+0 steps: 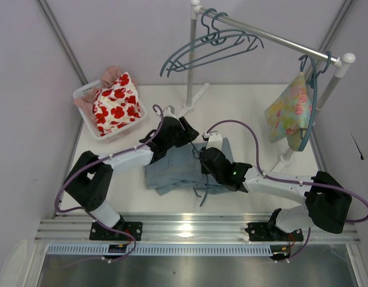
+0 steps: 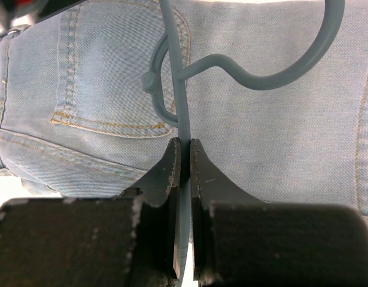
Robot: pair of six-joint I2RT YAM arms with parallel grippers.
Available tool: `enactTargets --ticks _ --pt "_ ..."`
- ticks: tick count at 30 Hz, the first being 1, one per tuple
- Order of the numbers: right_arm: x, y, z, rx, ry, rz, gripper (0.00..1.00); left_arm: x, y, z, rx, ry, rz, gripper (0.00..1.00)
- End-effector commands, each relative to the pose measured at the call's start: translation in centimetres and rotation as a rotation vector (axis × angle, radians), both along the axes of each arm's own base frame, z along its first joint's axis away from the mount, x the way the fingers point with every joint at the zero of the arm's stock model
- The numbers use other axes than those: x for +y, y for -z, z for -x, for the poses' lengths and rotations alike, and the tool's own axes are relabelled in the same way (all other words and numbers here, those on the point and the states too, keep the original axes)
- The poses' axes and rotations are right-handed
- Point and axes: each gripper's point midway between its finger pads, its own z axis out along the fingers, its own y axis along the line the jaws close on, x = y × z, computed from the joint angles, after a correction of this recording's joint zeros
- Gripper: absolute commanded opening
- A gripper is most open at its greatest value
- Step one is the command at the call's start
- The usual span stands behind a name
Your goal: Place the skirt on the hanger
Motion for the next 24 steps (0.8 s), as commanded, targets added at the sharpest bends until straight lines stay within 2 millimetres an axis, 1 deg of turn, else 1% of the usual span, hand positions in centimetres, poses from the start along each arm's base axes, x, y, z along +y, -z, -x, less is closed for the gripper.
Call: enactTargets --ticks 1,2,5,8,10,11,12,16,20,22,23,24 --pt "1.7 -3.8 -0.8 -0.085 0.003 -0.134 0.00 -0.9 -1.2 -1.5 0.013 -0.064 0.062 0.59" --pt "1.8 -3.9 -0.8 -0.088 0.000 -0.134 0.00 -0.9 -0.1 -1.3 0.044 -0.070 0.047 0.59" --pt "1.9 -4.1 -0.7 -0.093 -0.001 -0.133 0.00 -1.0 0.6 -1.4 0.067 -0.096 0.042 0.56" --pt "1.8 -4.1 -0.7 -0.096 0.010 -0.125 0.00 -0.5 1.0 -1.0 0.083 -0.120 0.028 0.55" --pt "1.4 -4.1 -1.1 -0.102 0.041 -0.111 0.00 -0.1 0.5 -0.5 0.072 -0.132 0.027 0.55" --pt "1.2 -3.8 -1.2 -0.098 0.051 -0.099 0.00 0.4 0.8 -0.1 0.074 -0.139 0.021 0.56" --pt "1.0 -3.2 -1.1 -0.086 0.054 -0.076 0.00 0.4 -0.1 0.0 0.054 -0.138 0.037 0.56" --pt "1.3 -2.5 -1.1 -0.068 0.049 -0.064 0.00 0.8 -1.7 0.1 0.024 -0.136 0.043 0.60" --pt "1.2 -2.3 -1.2 -0.063 0.057 -0.064 0.00 1.3 -2.6 0.7 0.020 -0.151 0.066 0.63" --pt "1.1 -2.4 -1.2 -0.068 0.061 -0.065 0.00 2.0 -1.8 1.2 0.039 -0.178 0.069 0.63" --pt "1.2 -2.7 -1.2 -0.072 0.062 -0.076 0.00 2.1 -2.1 1.3 0.035 -0.184 0.079 0.64" --pt "1.2 -2.8 -1.2 -0.075 0.060 -0.080 0.00 2.3 -1.8 1.3 0.044 -0.192 0.081 0.64"
